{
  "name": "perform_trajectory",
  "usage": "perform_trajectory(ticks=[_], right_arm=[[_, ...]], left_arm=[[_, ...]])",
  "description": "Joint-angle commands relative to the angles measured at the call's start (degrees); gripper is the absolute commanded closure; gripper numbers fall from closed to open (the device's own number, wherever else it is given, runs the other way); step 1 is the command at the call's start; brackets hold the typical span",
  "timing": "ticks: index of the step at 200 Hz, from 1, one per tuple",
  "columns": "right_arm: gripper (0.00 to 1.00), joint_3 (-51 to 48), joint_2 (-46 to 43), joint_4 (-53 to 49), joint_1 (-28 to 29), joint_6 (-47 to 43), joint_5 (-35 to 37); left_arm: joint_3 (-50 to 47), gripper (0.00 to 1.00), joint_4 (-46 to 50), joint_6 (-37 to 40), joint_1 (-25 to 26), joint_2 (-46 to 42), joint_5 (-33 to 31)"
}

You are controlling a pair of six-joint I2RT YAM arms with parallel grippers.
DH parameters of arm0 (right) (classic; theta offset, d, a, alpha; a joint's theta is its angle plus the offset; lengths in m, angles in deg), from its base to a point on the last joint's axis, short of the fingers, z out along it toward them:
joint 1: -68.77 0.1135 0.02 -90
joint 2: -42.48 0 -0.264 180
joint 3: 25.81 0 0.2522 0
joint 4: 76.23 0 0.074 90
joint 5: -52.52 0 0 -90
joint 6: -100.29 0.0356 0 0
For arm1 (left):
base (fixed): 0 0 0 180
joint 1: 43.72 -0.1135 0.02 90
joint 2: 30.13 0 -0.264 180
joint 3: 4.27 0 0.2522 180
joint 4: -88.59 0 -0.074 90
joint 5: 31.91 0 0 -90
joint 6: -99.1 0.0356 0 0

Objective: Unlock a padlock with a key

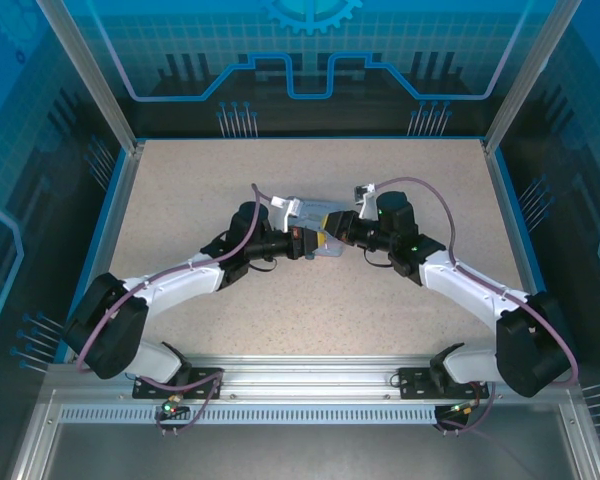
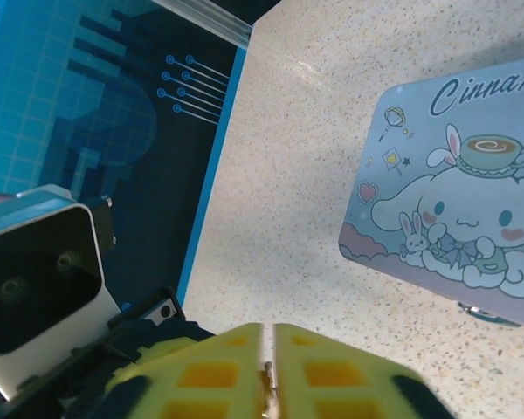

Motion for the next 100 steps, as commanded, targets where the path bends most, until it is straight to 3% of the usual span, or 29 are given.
perform_trajectory(ticks=[1, 9, 46, 59, 100], right_arm=[[1.00, 2.1, 0.4, -2.0, 0.5, -1.0, 0.8], [1.00, 2.3, 0.4, -2.4, 0.4, -1.2, 0.9], [1.00, 3.0, 0.6, -2.8, -1.0, -1.9, 0.2], [1.00, 3.4, 0.7, -3.1, -2.0, -2.1, -0.4], [1.00, 5.8, 0.9, -2.8, -5.6, -3.3, -6.0]], left_arm=[[2.5, 1.00, 2.5, 2.8, 0.4, -0.1, -0.5], [2.7, 0.97, 2.9, 3.0, 0.5, -0.1, -0.5], [2.7, 0.51, 4.9, 4.3, 0.5, -1.4, -1.3], [2.2, 0.40, 5.8, 5.4, 0.4, -3.3, -2.4], [0.2, 0.27, 7.8, 6.7, -3.1, -9.2, -2.0]])
